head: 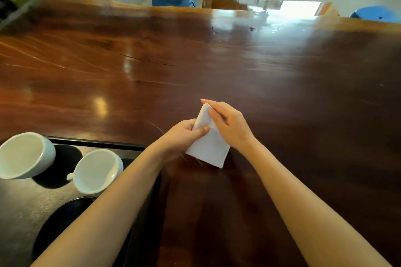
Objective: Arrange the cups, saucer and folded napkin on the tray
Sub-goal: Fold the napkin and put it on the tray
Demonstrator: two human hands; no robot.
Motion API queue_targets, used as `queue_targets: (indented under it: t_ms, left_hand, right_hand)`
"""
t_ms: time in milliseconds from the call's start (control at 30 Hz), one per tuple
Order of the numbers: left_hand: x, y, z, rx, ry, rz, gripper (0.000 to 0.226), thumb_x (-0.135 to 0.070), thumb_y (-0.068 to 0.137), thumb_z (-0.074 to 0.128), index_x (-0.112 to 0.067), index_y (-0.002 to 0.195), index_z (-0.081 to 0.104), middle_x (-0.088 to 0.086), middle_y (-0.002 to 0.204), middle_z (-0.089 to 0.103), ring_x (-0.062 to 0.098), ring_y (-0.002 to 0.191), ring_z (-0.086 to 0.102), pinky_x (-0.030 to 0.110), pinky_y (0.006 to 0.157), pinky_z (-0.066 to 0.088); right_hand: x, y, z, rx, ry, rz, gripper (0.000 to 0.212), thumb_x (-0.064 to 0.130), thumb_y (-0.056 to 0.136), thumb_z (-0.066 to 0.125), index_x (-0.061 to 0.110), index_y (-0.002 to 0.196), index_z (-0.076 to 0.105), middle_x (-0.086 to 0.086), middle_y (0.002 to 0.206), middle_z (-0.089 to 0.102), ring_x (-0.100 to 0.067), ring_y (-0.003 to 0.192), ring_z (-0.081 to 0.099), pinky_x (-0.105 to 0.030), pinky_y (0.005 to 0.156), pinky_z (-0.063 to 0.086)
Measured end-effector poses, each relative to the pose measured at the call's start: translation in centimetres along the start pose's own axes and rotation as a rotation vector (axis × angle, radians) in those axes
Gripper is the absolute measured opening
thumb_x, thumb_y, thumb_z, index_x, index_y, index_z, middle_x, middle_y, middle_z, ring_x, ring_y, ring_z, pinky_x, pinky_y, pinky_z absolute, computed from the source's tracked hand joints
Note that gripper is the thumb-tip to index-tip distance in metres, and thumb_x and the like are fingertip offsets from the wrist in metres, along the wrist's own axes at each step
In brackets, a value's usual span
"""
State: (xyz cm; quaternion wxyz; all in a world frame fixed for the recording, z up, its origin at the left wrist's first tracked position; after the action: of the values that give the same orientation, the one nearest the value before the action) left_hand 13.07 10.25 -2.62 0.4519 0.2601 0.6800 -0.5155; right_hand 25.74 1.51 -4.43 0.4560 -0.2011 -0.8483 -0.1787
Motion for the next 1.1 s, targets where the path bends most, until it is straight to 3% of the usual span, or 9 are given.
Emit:
queue_targets:
  t_ms: [133,200,300,433,500,600,767,933,1100]
  left_hand:
    - [1.5,0.2,0.4,0.023,-0.222,-0.030,0.023,-0.027,0.094,0.051,-0.012,0.106,0.064,0.005,0.101,0.072,0.017,0.089,0.070,0.028,0.076,0.058]
    - [2.3,0.2,0.8,0.039,-0.328,-0.059,0.025,-0.024,0.094,0.050,-0.008,0.106,0.064,0.004,0.098,0.074,0.015,0.087,0.071,0.026,0.075,0.059]
    - [3.0,0.2,1.4,0.000,-0.469,-0.101,0.024,-0.020,0.094,0.049,-0.006,0.110,0.061,0.008,0.101,0.071,0.016,0.085,0.071,0.028,0.077,0.059]
    - [3.8,0.3,2.3,-0.037,-0.711,-0.193,0.039,-0.023,0.094,0.047,0.000,0.126,0.052,0.017,0.123,0.062,0.030,0.111,0.060,0.040,0.096,0.049]
    - [4.3,0.2,3.1,-0.054,-0.751,-0.218,0.041,-0.031,0.093,0.050,-0.005,0.124,0.056,0.015,0.123,0.064,0.029,0.113,0.061,0.041,0.095,0.049]
    - [4.9,0.5,3.7,-0.154,-0.677,-0.176,0.041,-0.040,0.092,0.051,-0.014,0.123,0.056,0.009,0.118,0.067,0.024,0.107,0.065,0.037,0.087,0.054]
    - [4.9,0.6,3.7,-0.337,-0.280,0.010,0.014,-0.034,0.094,0.048,-0.045,0.103,0.052,0.001,0.113,0.059,0.020,0.097,0.063,0.037,0.079,0.058]
    - [5.1,0.5,3.7,-0.450,-0.265,0.068,0.008,-0.035,0.093,0.050,-0.039,0.088,0.054,0.000,0.103,0.063,0.020,0.094,0.063,0.039,0.077,0.057]
    - [5.5,0.5,3.8,-0.519,-0.208,0.099,0.009,-0.038,0.093,0.049,-0.036,0.085,0.053,-0.005,0.095,0.062,0.015,0.089,0.061,0.031,0.072,0.056]
  right_hand:
    - [-0.4,-0.4,0.8,0.110,-0.079,0.007,0.034,0.023,0.099,0.040,0.018,0.129,0.056,0.013,0.078,0.050,-0.008,0.083,0.045,-0.013,0.079,0.038]
    - [-0.8,-0.6,1.2,0.236,-0.109,0.059,0.034,0.028,0.099,0.039,0.016,0.123,0.059,0.003,0.095,0.060,-0.016,0.097,0.051,-0.029,0.086,0.043]
    - [-1.9,-0.8,0.4,0.250,-0.030,0.246,0.037,0.037,0.096,0.043,0.027,0.130,0.053,0.007,0.127,0.057,-0.007,0.111,0.050,-0.023,0.086,0.040]
    - [-3.6,-2.0,-0.6,0.146,0.164,0.414,0.015,0.040,0.090,0.050,0.038,0.093,0.065,0.019,0.098,0.066,-0.003,0.090,0.060,-0.018,0.068,0.044]
    - [-4.0,-2.6,0.0,0.061,0.155,0.430,0.022,0.036,0.091,0.050,0.026,0.083,0.069,0.004,0.087,0.070,-0.008,0.076,0.060,-0.021,0.065,0.044]
    - [-4.4,-3.0,0.3,0.003,0.066,0.388,0.036,0.032,0.092,0.049,0.002,0.088,0.067,-0.020,0.090,0.068,-0.030,0.076,0.060,-0.028,0.066,0.041]
    - [-4.2,-3.6,0.2,0.021,0.032,0.351,0.025,0.028,0.094,0.049,0.020,0.095,0.072,0.021,0.081,0.063,0.001,0.078,0.059,-0.013,0.066,0.042]
    - [-4.1,-4.9,-0.4,-0.021,0.288,0.360,0.019,0.033,0.091,0.053,0.036,0.107,0.064,0.023,0.103,0.063,0.004,0.099,0.058,-0.009,0.073,0.049]
    - [-4.3,-5.5,-0.3,-0.118,0.257,0.346,0.012,0.024,0.086,0.063,0.025,0.094,0.072,0.015,0.091,0.069,-0.004,0.090,0.064,-0.020,0.075,0.053]
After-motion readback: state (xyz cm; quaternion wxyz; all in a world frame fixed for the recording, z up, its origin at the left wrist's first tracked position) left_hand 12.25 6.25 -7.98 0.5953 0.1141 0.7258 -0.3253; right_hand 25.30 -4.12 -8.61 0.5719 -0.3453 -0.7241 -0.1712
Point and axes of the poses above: each hand's wrist, its own y-axis towards the middle knuckle, its own z-axis out of the palm, x = y × z, the point moved 1 cm from there along y, towards the middle knuckle
